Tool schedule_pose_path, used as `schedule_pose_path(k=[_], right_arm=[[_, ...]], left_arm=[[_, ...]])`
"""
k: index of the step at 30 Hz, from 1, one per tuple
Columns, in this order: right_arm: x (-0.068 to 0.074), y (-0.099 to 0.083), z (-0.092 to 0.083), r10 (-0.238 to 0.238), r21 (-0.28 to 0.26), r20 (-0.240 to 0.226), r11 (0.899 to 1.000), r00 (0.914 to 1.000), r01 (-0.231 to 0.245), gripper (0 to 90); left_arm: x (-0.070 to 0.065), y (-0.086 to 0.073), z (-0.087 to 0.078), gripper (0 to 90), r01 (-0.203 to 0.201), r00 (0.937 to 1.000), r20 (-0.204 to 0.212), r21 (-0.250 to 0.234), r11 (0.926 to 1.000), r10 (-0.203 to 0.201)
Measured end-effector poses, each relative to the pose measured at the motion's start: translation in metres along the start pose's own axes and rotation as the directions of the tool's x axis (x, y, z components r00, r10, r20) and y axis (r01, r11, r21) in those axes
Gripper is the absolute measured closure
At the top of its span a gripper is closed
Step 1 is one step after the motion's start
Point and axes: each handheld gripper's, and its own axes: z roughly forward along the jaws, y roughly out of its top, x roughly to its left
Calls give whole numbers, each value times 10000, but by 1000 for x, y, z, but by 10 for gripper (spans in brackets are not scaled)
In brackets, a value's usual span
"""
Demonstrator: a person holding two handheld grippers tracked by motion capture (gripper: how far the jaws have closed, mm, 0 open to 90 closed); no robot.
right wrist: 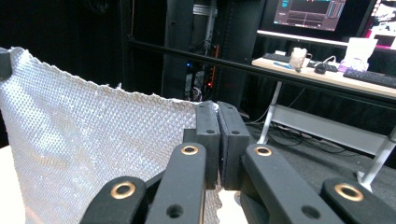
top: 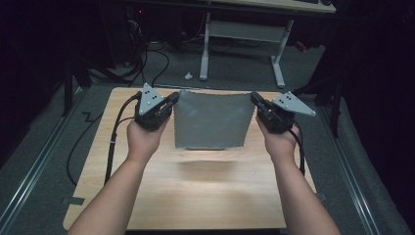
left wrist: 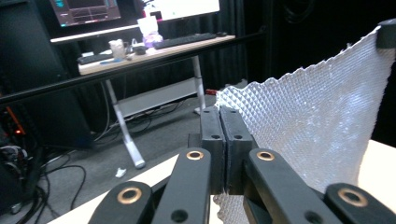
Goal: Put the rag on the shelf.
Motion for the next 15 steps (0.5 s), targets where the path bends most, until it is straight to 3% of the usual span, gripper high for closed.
schedule_pose_path(k=[9,15], right_arm=[[-13,3,30,-50,262,96,9996,9999,47,895],[-16,-2,54,94,688,126,9976,9999,-102,895]], left_arm=[[14,-1,30,890,86,9994,-337,595,9982,-66],[25,-11,50,891,329,9985,-482,1404,9895,-263]])
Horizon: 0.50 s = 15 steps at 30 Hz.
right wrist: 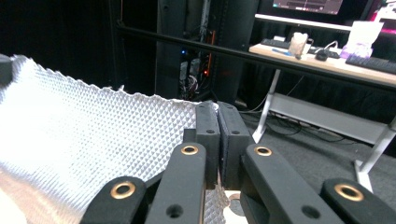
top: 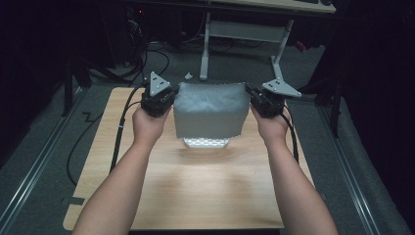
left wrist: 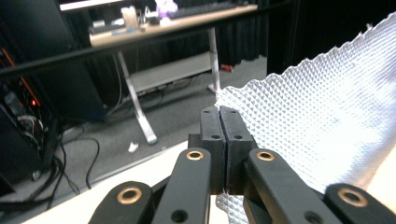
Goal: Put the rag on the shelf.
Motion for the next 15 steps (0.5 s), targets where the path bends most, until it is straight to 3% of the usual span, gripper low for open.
schedule_pose_path(k=[3,4,8,12,15], right_arm=[[-1,-5,10,-57,356,-26,9994,10000,58,895],[-2,-11,17,-151,745,-52,9971,9999,155,895],[-2,-22,26,-272,1246,-81,9918,9996,280,895],[-3,-36,33,3,1565,-193,9877,9998,27,895],[-2,-46,35,86,1791,-366,9838,9993,-19,894]], left_arm=[[2,-8,10,891,17,10000,36,540,9985,-19],[2,-11,13,891,6,10000,28,668,9978,-8],[-2,-25,22,891,-328,9995,71,1322,9907,321],[0,-39,27,891,34,9985,523,1743,9847,-127],[-2,-49,28,891,-8,9977,667,1879,9822,-120]])
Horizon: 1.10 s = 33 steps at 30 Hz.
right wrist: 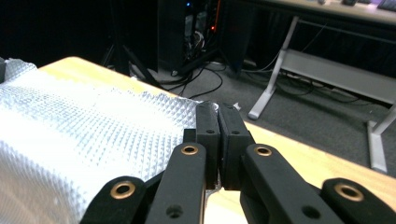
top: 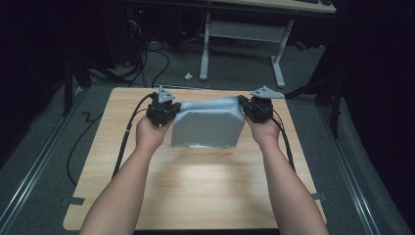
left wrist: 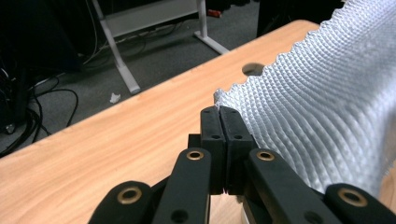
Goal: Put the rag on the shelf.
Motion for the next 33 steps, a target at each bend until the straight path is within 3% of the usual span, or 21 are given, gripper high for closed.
schedule_pose_path(k=[9,14,16,24,33], right_arm=[[9,-32,6,26,377,-421,9993,9991,-10,893],[14,-44,8,-56,441,-577,9990,9983,81,894],[15,-47,7,153,430,-657,9990,9977,-125,894],[14,-58,7,273,546,-603,9982,9978,-240,894],[13,-71,12,457,852,-578,9955,9973,-407,892]], left_arm=[[-6,-23,2,890,316,9958,863,-13,9995,-314],[-16,-32,6,890,89,9961,880,147,9999,-102],[-16,-35,7,890,270,9951,951,89,9996,-277],[-16,-51,13,888,584,9923,1077,344,9977,-618],[-15,-57,14,884,655,9916,1095,395,9971,-695]])
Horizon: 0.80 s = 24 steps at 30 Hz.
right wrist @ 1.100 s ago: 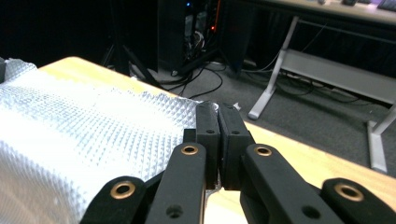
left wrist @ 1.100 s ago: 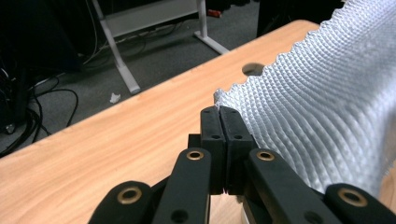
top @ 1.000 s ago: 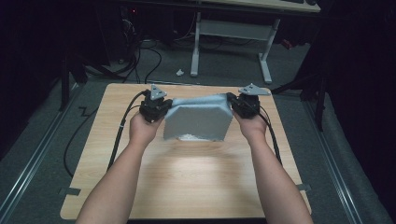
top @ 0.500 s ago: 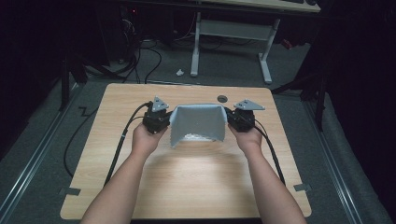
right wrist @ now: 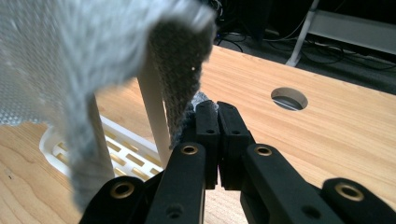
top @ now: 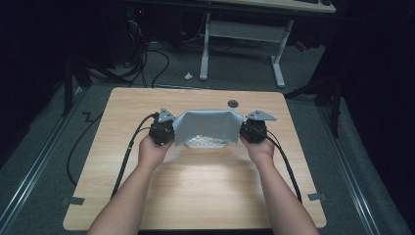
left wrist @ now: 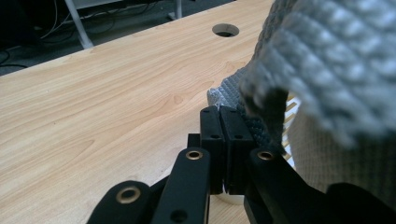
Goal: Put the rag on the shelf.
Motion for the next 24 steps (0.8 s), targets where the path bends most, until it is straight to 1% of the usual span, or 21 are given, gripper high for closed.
schedule_pose_path(k=[6,10,11,12,13,17,20,22,24], right_arm=[[0,-3,2,17,80,27,10000,10000,-17,891],[0,-5,2,77,96,57,9999,10000,-77,884],[-1,-5,2,110,47,72,9999,9999,-110,875],[-2,-7,1,245,-50,115,9997,9996,-245,868],[-3,-8,0,337,-37,99,9994,9994,-336,867],[-4,-9,0,291,9,156,9996,9995,-291,863],[-3,-8,0,229,16,149,9997,9996,-230,834],[-3,-8,-1,147,22,212,9999,9997,-147,809],[-5,-7,-3,182,-26,239,9998,9995,-181,779]], left_arm=[[1,-4,0,883,17,10000,-39,48,10000,-17],[3,-7,0,876,160,9999,7,54,9999,-160],[3,-7,-1,871,212,9998,-9,19,9998,-212],[4,-7,-1,859,269,9996,-2,33,9996,-269],[4,-7,-2,858,281,9996,-9,40,9996,-281],[5,-8,-3,847,308,9995,-37,17,9995,-308],[6,-9,-4,810,297,9995,-134,-3,9996,-297],[8,-10,-7,756,418,9988,-263,-75,9991,-420],[10,-11,-9,734,513,9980,-354,-101,9986,-516]])
